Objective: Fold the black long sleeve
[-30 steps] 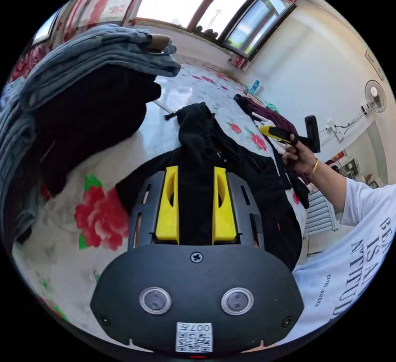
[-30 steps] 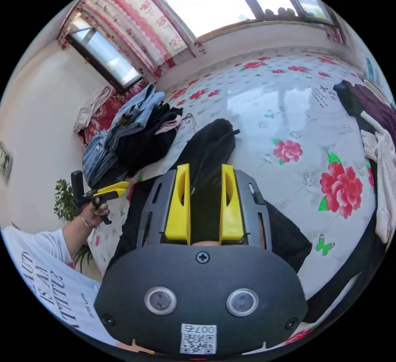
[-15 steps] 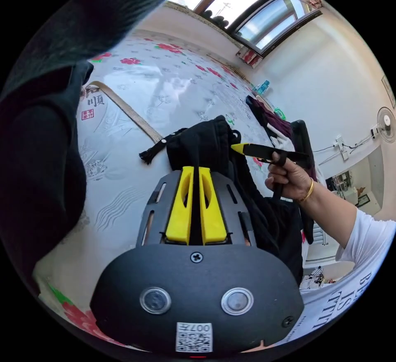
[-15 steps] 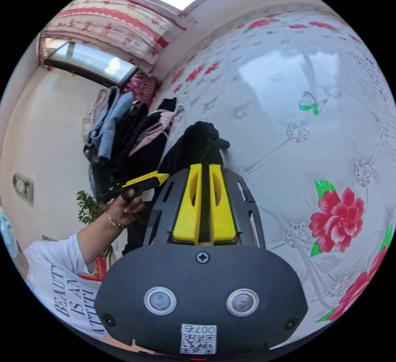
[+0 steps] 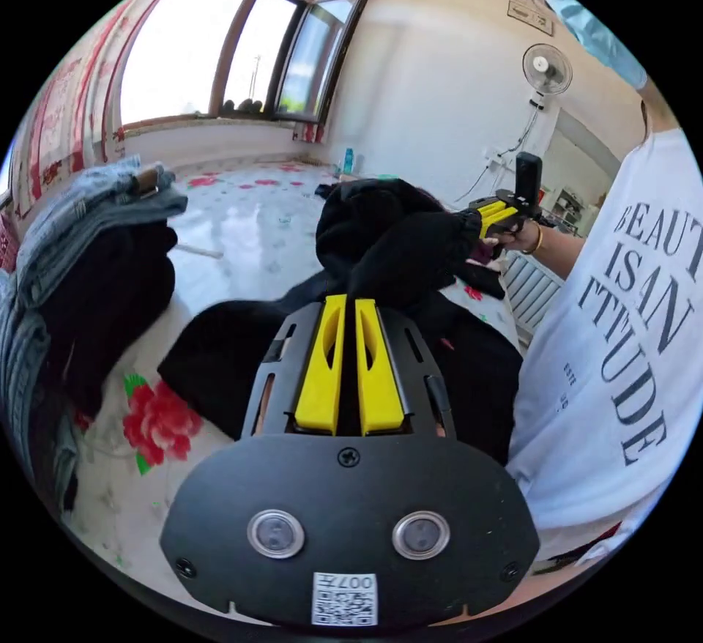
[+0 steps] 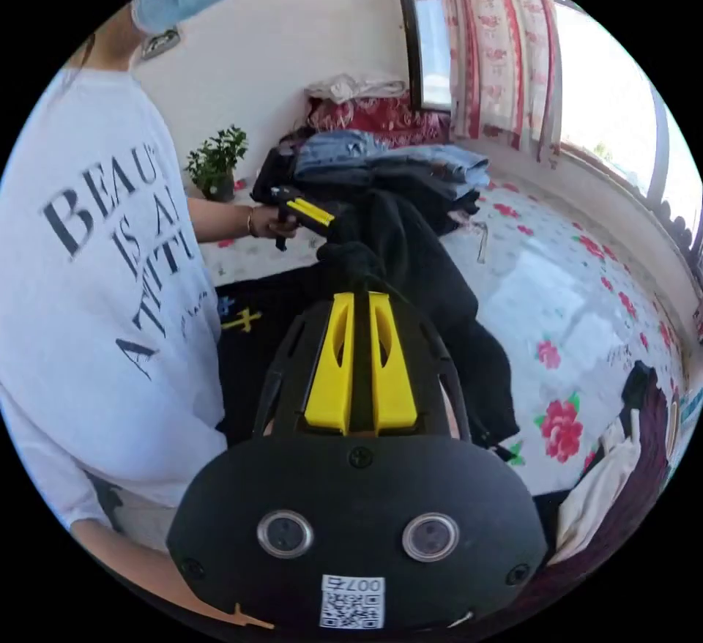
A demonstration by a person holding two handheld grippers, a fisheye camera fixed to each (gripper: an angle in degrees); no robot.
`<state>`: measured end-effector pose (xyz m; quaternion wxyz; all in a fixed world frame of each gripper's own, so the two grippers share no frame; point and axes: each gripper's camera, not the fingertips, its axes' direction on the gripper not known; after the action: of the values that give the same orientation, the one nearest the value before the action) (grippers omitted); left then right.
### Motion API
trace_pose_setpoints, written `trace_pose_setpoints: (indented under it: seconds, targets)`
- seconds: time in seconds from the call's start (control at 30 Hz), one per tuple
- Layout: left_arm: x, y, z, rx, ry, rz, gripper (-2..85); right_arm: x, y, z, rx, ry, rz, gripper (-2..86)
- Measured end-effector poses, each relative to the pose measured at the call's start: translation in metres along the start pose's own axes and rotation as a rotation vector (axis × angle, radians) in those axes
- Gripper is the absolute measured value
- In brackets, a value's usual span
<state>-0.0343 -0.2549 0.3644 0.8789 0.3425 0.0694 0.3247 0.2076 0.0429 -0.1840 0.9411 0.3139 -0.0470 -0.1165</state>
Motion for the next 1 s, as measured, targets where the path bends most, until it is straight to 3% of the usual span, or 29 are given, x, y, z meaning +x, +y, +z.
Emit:
trace_pose_setpoints:
  seconds: [0.1,0.2,0.3,0.37,0.43,0.5,0.53,0.7,0.8,1.0]
  targets:
    - [0.028,0.047,0.012,-0.130,-0.012,-0.115,4.2,-0.045,0.043,0.076,-0.266,-0.078,0.109,3.1]
    - [0.054,0.049,0.003,-0.112,0.001,-0.164,5.3,-0.072,0.069,0.118,-0.423,-0.139,0.171,3.6]
    - [0.085,0.012,0.002,-0.043,0.000,-0.083,6.0,-0.079,0.059,0.106,-0.358,-0.088,0.185,3.9]
    - [0.097,-0.017,0.020,-0.047,-0.016,-0.064,6.6,-0.070,0.044,0.084,-0.176,-0.009,0.236,4.0]
    - [0.100,-0.037,0.062,-0.144,0.002,-0.069,6.8,-0.058,0.037,0.082,-0.080,0.007,0.296,4.1]
    - [0.097,-0.032,0.139,-0.427,0.052,-0.099,7.1,-0.044,0.037,0.100,-0.118,-0.050,0.367,4.0]
    - [0.096,-0.028,0.145,-0.464,0.041,-0.118,7.1,-0.035,0.042,0.109,-0.191,-0.104,0.434,3.9]
    - [0.108,0.020,0.027,-0.198,-0.032,-0.275,5.3,-0.050,0.111,0.043,-0.059,-0.036,0.575,5.0]
    - [0.116,0.091,-0.042,-0.210,-0.194,-0.393,6.8,-0.057,0.184,0.001,-0.111,0.050,0.756,7.3]
    - [0.128,0.224,-0.115,-0.358,-0.284,-0.696,9.7,-0.064,0.312,-0.044,-0.123,0.068,1.122,11.4]
